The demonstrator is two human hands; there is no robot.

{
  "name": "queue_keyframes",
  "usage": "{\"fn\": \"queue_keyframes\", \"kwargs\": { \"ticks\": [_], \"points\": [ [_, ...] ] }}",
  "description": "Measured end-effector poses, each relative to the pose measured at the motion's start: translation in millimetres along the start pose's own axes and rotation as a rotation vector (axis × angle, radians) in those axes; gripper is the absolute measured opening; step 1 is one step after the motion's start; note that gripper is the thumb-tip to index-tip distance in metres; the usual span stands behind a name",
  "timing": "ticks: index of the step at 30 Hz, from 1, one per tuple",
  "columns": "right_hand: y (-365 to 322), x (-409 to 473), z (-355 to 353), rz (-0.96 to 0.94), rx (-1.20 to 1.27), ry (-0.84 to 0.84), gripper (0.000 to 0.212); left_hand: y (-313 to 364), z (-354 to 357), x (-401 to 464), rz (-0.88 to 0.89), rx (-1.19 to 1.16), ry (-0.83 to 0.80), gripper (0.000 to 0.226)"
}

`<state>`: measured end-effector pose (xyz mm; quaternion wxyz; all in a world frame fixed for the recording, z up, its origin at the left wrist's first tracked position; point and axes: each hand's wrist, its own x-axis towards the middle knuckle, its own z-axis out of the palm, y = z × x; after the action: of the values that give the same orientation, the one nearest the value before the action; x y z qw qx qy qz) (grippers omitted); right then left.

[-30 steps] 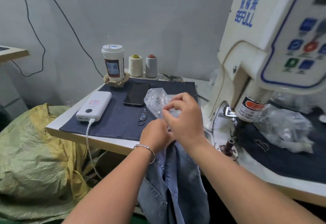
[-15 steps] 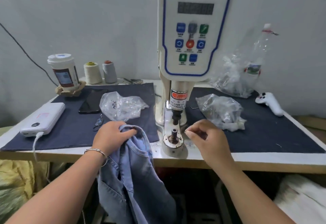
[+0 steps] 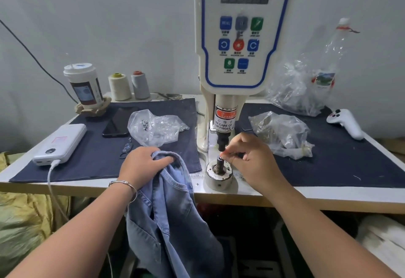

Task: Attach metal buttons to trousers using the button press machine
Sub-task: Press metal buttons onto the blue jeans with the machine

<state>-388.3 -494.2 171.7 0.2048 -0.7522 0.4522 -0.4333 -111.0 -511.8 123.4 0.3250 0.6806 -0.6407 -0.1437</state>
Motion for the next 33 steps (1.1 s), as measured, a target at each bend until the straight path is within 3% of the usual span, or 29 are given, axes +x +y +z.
{"fn": "queue_keyframes", "kwargs": {
  "ticks": [7, 12, 16, 19, 22, 25, 27, 30, 32, 33],
  "points": [
    [3, 1, 0, 0.013, -0.013, 0.011, 0.009, 2, 0, 0, 0.005, -0.004, 0.006, 0.034],
    [-1, -2, -3, 0.018, -0.055, 0.007, 0.005, 0, -2, -2, -0.009, -0.029, -0.034, 0.047],
    [-14, -10, -20, 0.033, -0.065, 0.092, 0.002, 18, -22, -9, -0.059, -0.142, -0.148, 0.045],
    [-30, -25, -32, 0.126, 0.097, 0.125, 0.011, 38, -47, -23, -0.098, -0.170, -0.392, 0.037],
    [-52, -42, -29, 0.157, 0.247, -0.128, 0.017, 68, -66, -49, -0.152, -0.295, -0.696, 0.037],
    [-69, -53, -23, 0.056, 0.311, -0.438, 0.072, 100, -75, -66, -0.084, -0.448, -0.837, 0.038],
    [-75, -54, -22, 0.097, 0.415, -0.623, 0.091, 118, -81, -70, -0.067, -0.553, -0.909, 0.025],
    [-69, -54, -33, 0.173, 0.555, -0.829, 0.063, 134, -90, -69, -0.064, -0.644, -1.012, 0.024],
    [-57, -54, -45, 0.304, 0.646, -0.889, 0.051, 138, -96, -67, -0.026, -0.527, -1.130, 0.039],
    [-49, -53, -51, 0.355, 0.703, -0.904, 0.048, 138, -98, -66, 0.014, -0.399, -1.194, 0.036]
  ]
}}
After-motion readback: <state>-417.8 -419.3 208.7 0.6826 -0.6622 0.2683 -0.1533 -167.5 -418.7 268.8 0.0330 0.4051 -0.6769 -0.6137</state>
